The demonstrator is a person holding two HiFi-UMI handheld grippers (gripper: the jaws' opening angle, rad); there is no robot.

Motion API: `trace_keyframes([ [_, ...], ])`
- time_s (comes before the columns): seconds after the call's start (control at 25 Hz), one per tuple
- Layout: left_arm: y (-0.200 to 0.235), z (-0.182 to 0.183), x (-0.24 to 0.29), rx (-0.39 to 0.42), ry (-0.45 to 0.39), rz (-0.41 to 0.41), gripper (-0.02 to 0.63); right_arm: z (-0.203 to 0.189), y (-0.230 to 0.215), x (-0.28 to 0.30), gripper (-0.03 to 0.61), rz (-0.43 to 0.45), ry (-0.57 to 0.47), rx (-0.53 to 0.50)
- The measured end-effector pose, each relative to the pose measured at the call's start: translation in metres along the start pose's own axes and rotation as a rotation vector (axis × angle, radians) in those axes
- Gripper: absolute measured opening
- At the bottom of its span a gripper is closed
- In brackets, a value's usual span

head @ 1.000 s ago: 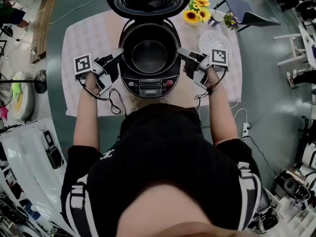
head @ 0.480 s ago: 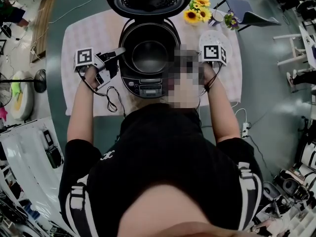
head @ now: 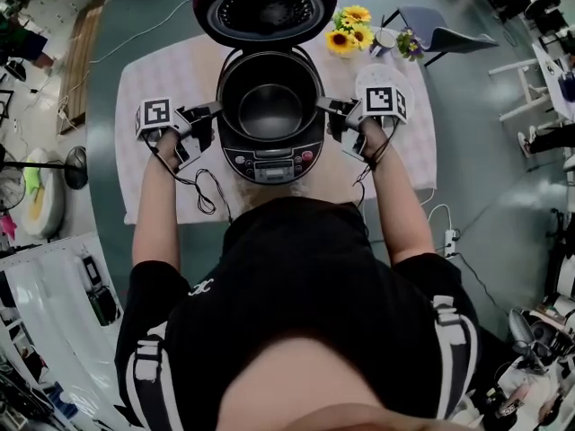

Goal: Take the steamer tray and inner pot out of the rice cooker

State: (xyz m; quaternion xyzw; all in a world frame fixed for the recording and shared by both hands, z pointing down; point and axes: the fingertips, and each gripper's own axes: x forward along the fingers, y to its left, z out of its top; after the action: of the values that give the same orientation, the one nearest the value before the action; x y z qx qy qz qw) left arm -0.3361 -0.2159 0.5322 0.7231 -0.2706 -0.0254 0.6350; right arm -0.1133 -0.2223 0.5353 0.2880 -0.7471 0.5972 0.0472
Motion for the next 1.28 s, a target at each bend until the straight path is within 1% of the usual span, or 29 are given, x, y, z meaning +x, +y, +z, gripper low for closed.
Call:
trace_keyframes([
  [0.08,-0.025,0.003,-0.007,0.009,-0.01,-0.083,0.012,0.006,0.02,-0.01,0.015,0.051,-0.024,-0.006],
  [0.16,-0.052,0.005,-0.014,0.026,-0.019,-0.149,0.012,0.015,0.038,-0.021,0.015,0.081,-0.051,-0.04],
  [0.24,-0.077,0.006,-0.018,0.038,-0.031,-0.207,0.012,0.023,0.053,-0.033,0.014,0.115,-0.082,-0.08],
  [0.32,-0.097,0.006,-0.022,0.041,-0.046,-0.262,0.012,0.027,0.07,-0.047,0.014,0.157,-0.116,-0.088],
  [0.4,-0.115,0.005,-0.024,0.057,-0.049,-0.3,0.014,0.03,0.083,-0.059,0.015,0.185,-0.143,-0.102],
  [0.52,-0.134,0.001,-0.025,0.096,-0.032,-0.329,0.014,0.032,0.095,-0.074,0.015,0.196,-0.181,-0.127],
  [0.72,-0.162,-0.006,-0.025,0.117,-0.009,-0.369,0.014,0.029,0.116,-0.101,0.015,0.2,-0.265,-0.148],
  [0.92,-0.177,-0.007,-0.018,0.144,0.015,-0.408,0.014,0.03,0.116,-0.116,0.015,0.193,-0.304,-0.169],
  [1.08,-0.186,-0.014,-0.017,0.143,0.042,-0.423,0.014,0.023,0.117,-0.128,0.017,0.183,-0.333,-0.161],
  [1.16,-0.196,-0.02,-0.002,0.152,0.069,-0.434,0.015,0.024,0.111,-0.147,0.017,0.174,-0.359,-0.162],
  [1.28,-0.217,-0.037,0.04,0.166,0.119,-0.454,0.015,0.034,0.093,-0.19,0.015,0.177,-0.406,-0.159],
])
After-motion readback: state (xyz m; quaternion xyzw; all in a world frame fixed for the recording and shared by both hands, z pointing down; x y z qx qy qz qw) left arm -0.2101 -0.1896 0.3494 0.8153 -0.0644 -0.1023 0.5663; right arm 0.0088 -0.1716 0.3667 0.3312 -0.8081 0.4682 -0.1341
